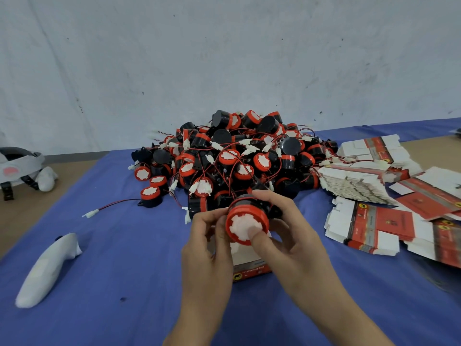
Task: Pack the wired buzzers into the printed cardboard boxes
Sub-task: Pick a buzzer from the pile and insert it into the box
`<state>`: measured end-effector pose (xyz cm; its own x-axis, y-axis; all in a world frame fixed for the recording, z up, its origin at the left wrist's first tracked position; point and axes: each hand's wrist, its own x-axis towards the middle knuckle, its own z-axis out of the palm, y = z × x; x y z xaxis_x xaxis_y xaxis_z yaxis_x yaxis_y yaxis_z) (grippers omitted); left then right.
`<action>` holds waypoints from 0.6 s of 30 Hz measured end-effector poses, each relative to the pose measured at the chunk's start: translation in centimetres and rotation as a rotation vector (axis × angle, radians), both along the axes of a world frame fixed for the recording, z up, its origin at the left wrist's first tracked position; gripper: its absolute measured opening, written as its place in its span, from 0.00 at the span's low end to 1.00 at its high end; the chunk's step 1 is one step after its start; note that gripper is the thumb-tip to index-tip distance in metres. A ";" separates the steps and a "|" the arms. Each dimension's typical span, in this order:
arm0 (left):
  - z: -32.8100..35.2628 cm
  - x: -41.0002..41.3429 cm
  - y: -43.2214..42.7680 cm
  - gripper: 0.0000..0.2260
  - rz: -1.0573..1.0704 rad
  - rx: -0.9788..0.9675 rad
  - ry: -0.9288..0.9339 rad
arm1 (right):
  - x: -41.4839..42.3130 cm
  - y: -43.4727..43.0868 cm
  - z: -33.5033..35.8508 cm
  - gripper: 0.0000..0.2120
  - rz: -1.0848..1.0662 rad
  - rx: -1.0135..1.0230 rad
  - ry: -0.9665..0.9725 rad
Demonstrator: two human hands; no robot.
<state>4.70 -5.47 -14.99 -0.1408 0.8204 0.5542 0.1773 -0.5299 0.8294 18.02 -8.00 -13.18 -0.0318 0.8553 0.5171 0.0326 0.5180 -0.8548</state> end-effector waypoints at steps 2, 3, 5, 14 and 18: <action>0.0 0.1 0.1 0.05 0.025 0.000 -0.022 | -0.2 0.0 0.2 0.20 -0.015 0.003 0.032; 0.0 0.1 0.0 0.05 0.044 0.008 -0.015 | -0.3 0.0 0.2 0.18 -0.032 0.007 0.060; 0.1 0.2 -0.1 0.05 0.067 0.038 0.023 | -0.3 0.1 0.3 0.16 -0.079 0.008 0.133; -0.6 1.8 -1.3 0.12 0.001 0.016 0.084 | -1.6 0.1 0.0 0.17 -0.158 -0.048 0.402; -0.2 2.1 -1.6 0.12 -0.030 -0.050 -0.038 | -2.3 -0.1 0.0 0.17 -0.180 -0.047 0.428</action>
